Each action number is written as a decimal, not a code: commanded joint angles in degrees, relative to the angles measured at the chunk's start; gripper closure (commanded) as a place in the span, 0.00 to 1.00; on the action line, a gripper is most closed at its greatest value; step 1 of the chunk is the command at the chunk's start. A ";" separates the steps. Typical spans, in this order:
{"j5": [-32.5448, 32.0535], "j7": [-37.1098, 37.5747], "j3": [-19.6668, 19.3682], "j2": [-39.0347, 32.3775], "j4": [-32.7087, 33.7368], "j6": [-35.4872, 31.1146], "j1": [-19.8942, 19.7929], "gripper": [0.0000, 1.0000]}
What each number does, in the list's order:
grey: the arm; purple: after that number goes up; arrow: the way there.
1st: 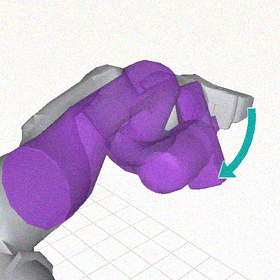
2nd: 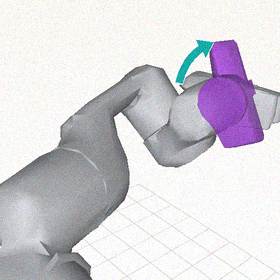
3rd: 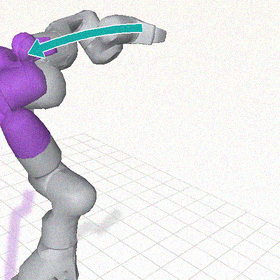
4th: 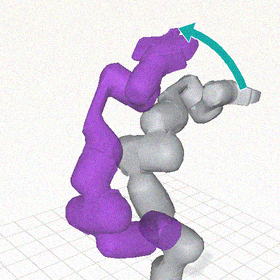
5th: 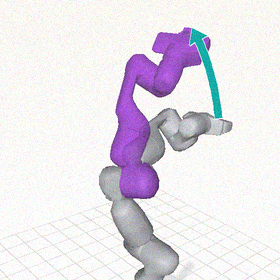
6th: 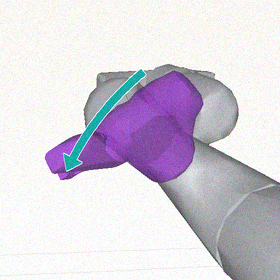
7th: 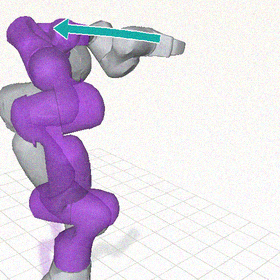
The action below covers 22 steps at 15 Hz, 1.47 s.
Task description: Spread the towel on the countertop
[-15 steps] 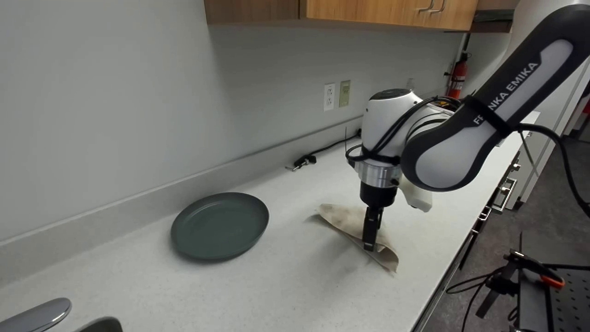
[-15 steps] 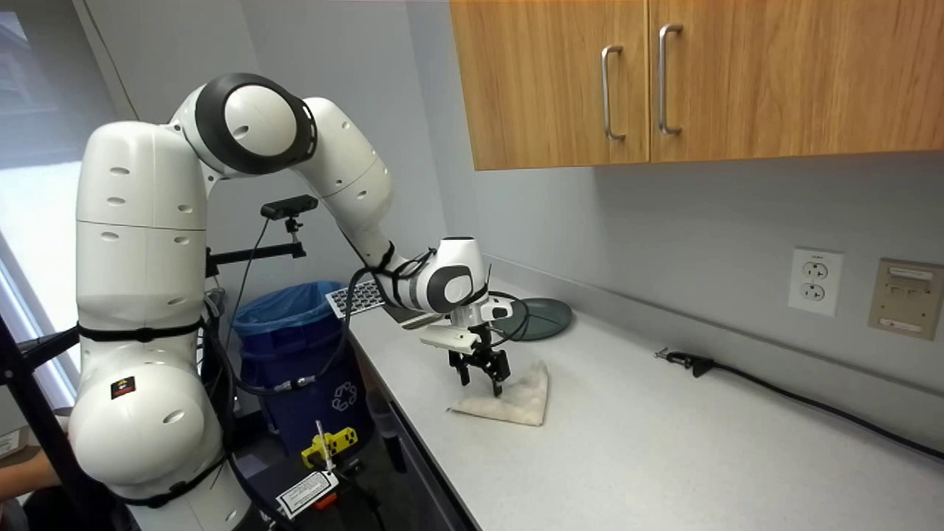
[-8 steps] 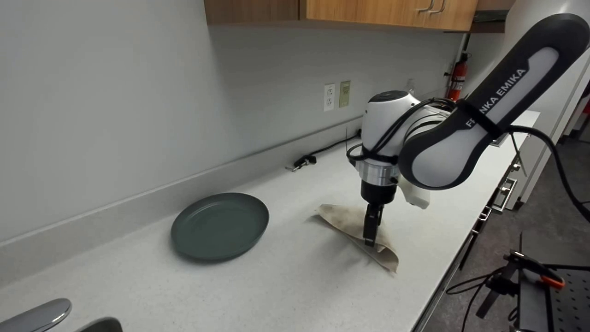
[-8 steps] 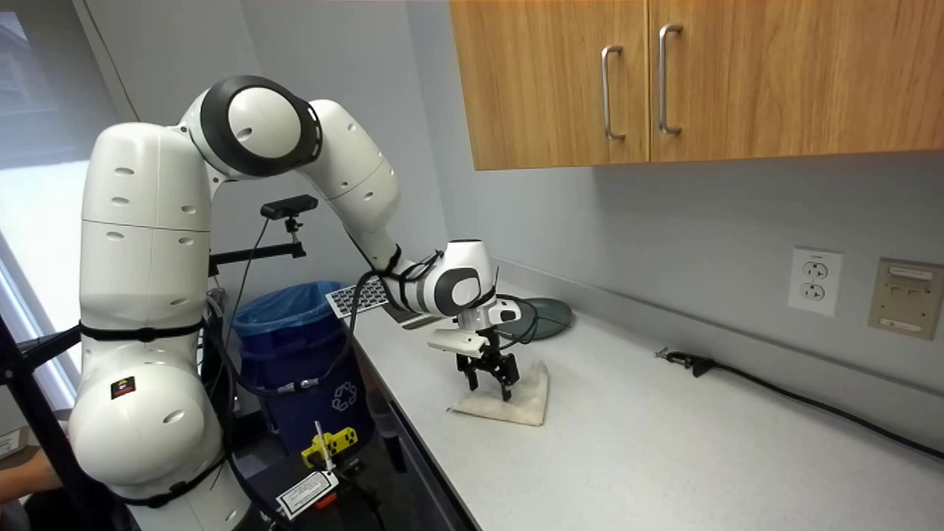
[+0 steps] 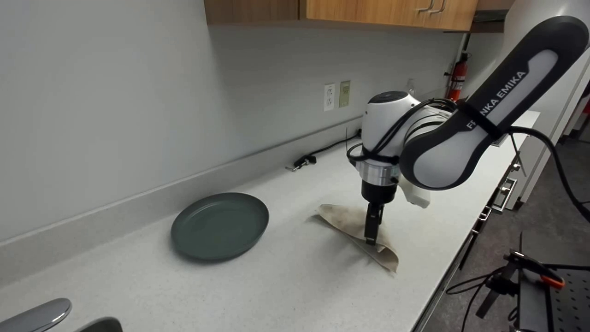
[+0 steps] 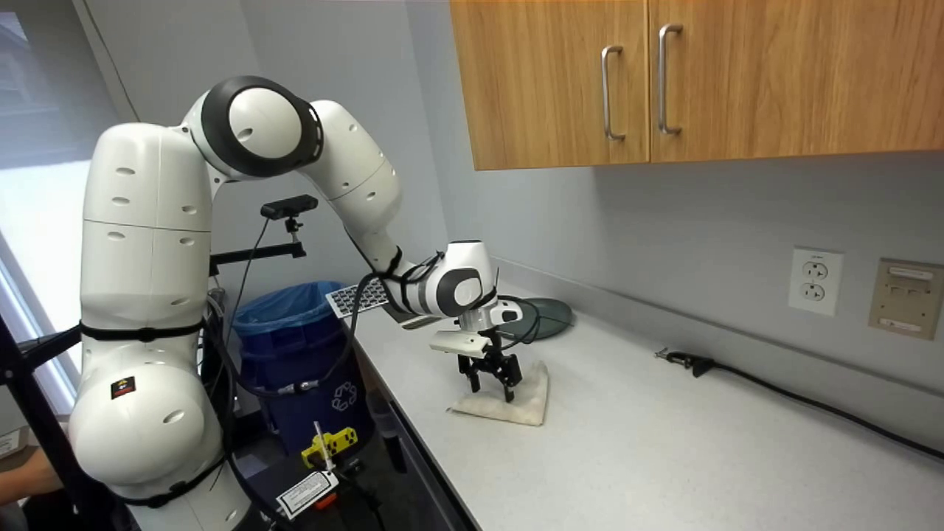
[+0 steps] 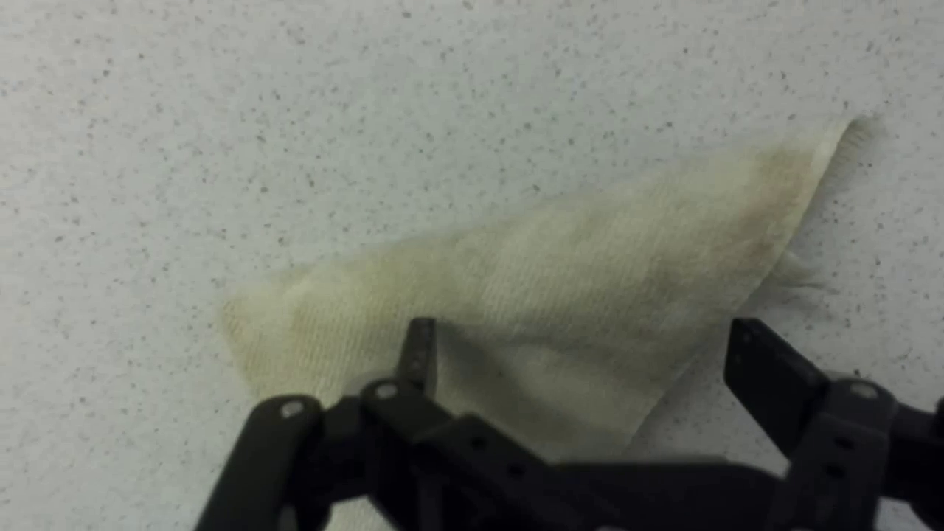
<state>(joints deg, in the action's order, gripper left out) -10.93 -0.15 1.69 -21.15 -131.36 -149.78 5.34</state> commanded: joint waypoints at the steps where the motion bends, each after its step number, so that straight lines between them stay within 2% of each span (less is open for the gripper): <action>1: -3.35 1.34 -1.53 -0.80 0.22 -0.70 1.59 0.00; 4: -4.21 1.81 -1.54 -1.05 0.39 -0.86 1.81 0.00; 6: -4.58 1.99 -1.61 -1.15 0.47 -0.86 2.04 0.26; 15: -5.90 3.45 -2.01 -0.47 0.84 0.15 3.15 0.96; 16: -5.63 3.38 -1.79 -0.13 0.81 0.31 3.14 0.99; 19: -3.00 1.85 -0.02 2.45 0.53 2.21 2.44 1.00; 22: 2.93 -2.02 3.41 7.20 0.14 5.52 0.58 0.99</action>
<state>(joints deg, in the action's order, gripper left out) -13.38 1.29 2.09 -19.44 -130.69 -148.83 7.31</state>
